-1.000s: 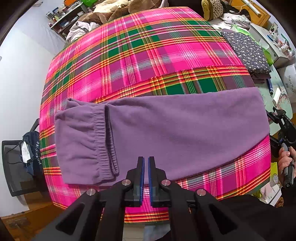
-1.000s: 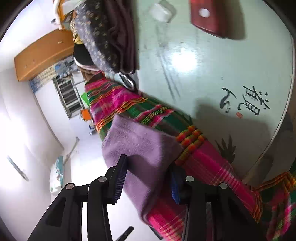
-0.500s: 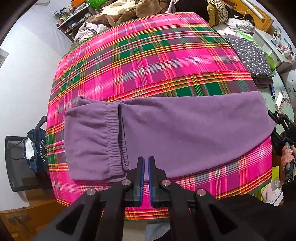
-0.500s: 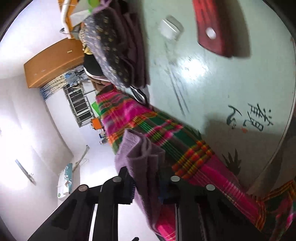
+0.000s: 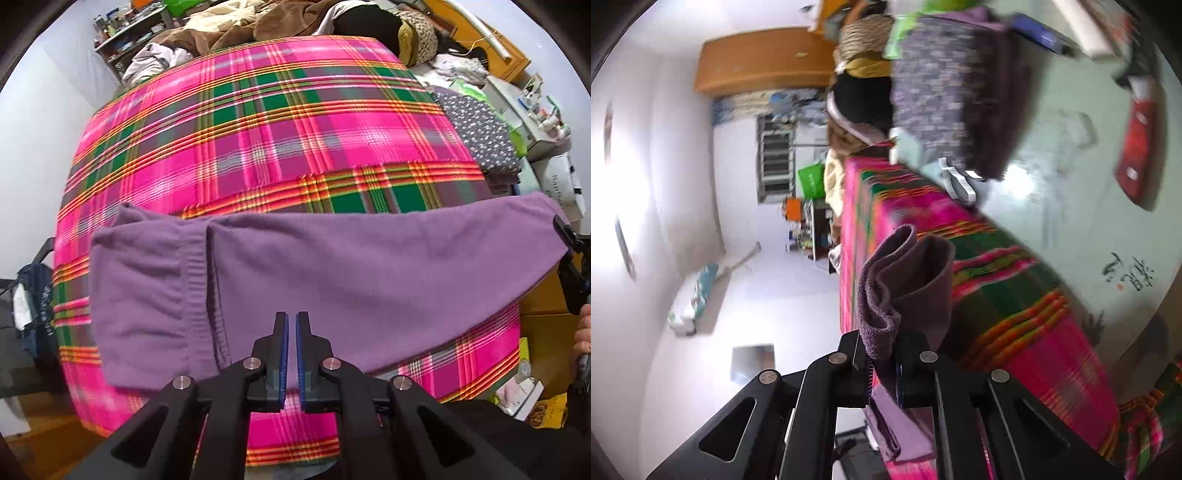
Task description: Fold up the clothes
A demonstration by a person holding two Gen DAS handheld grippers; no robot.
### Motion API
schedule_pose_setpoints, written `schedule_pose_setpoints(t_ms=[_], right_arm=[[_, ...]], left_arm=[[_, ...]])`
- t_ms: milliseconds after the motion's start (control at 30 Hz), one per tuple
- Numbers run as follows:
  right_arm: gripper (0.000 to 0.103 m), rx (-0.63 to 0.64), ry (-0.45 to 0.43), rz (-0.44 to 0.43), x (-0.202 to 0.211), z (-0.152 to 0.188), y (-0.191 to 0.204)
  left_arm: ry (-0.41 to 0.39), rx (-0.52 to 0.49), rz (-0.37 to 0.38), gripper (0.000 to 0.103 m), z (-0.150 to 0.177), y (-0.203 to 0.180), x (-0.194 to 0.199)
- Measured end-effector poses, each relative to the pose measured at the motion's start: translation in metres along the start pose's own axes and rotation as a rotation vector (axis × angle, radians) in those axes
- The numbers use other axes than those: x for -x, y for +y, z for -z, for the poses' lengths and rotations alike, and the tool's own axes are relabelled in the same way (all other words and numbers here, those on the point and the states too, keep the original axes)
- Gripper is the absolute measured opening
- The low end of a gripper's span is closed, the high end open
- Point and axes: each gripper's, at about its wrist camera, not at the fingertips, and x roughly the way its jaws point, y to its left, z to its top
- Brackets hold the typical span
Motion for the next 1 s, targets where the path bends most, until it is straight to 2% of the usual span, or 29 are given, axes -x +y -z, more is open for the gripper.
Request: schedule_pose_setpoints(t_ms=[200,433,600,767,1000], right_arm=[[0.009,0.147,0.033,0.016,-0.012,0.033,0.071],[0.009,0.307,0.137,0.076,-0.053,0.093,0.137],[0.009,0.401,0.228,0.141,-0.102,0.139,0.148],[0.009,0.493,0.321,0.21,-0.153,0.184,0.157],[0.011,0.551,0.469,0.388,-0.232,0.236,0.106]], left_arm=[[-0.02,-0.006,0.074,0.003,-0.004,0.03,-0.006],[-0.038,0.001,0.126,0.003,-0.001,0.073,-0.012],[-0.054,0.0,0.137,0.003,0.003,0.102,-0.01],[-0.079,0.015,0.113,0.003,0.015,0.142,-0.001],[-0.072,0.091,0.052,0.003,0.042,0.203,0.005]])
